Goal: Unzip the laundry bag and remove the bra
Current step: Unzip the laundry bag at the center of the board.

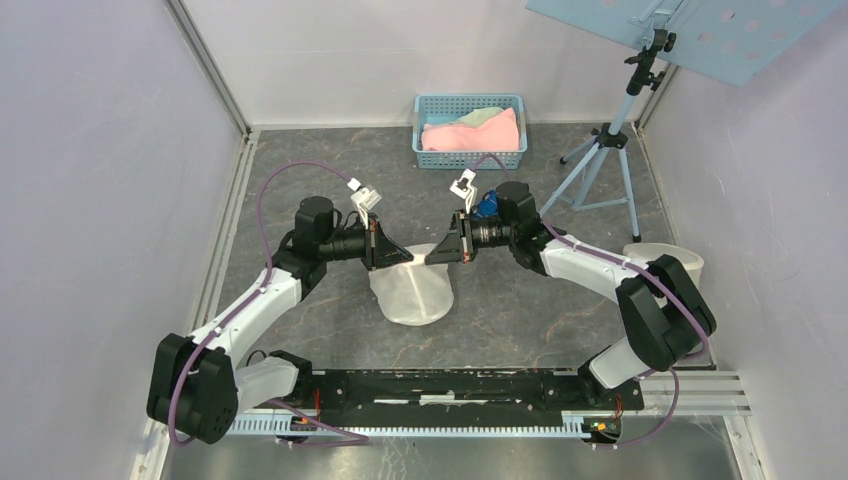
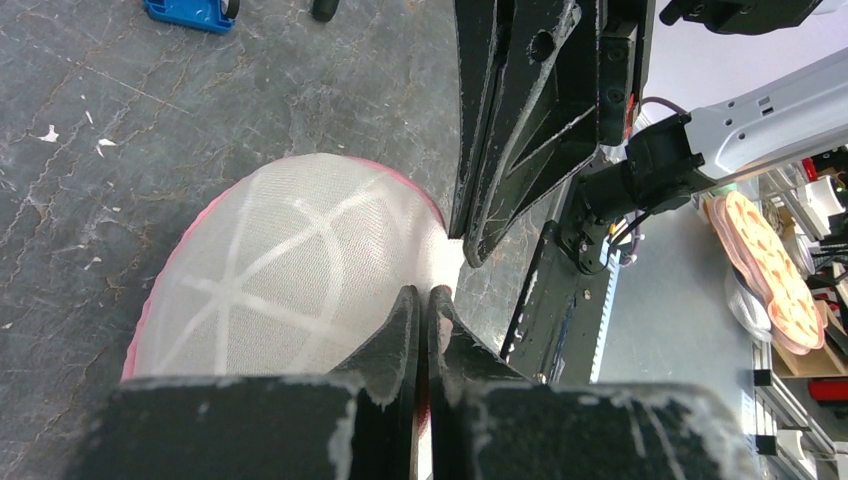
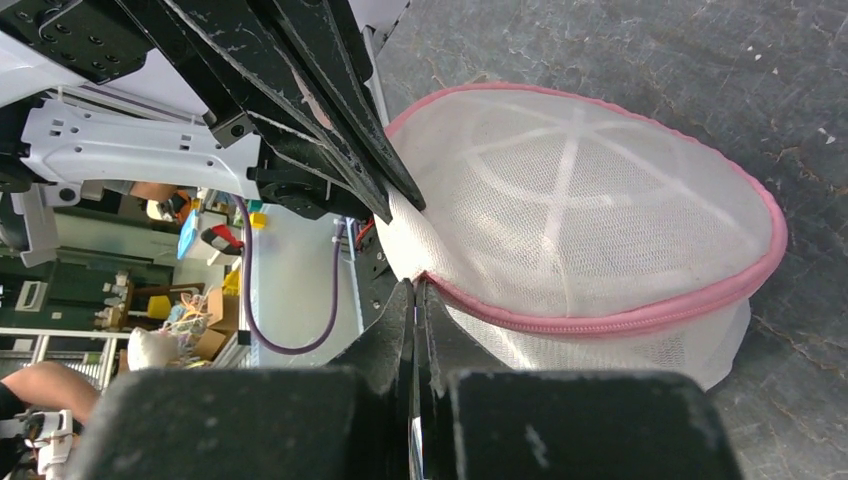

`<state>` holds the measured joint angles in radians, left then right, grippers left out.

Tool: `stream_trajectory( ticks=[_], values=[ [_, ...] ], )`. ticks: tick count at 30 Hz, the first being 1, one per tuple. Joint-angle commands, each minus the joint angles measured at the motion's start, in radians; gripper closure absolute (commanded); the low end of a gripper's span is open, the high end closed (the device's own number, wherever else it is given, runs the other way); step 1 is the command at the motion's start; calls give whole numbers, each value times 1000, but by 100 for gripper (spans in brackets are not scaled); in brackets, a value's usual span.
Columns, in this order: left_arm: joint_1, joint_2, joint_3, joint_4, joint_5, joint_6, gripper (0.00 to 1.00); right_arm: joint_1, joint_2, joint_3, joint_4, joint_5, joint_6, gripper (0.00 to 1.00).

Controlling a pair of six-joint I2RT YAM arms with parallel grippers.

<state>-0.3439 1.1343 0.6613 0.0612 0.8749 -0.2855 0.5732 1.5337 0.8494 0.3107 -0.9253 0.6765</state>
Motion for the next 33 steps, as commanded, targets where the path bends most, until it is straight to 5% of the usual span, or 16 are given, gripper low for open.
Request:
stream_trajectory(
  ticks=[1,19,21,33],
  values=[
    [31,-6,47,-14,28,69,98,-27,-32,34,-53,32,-95,100],
    [53,18,66,-33,93,132,98,-57,-6,43,-74,35,-177,100],
    [52,20,81,-56,95,183,91,-57,-6,42,-51,22,-160,100],
    [52,113,355,-655,50,1026,79,-5,-9,11,102,-7,-109,100]
  ],
)
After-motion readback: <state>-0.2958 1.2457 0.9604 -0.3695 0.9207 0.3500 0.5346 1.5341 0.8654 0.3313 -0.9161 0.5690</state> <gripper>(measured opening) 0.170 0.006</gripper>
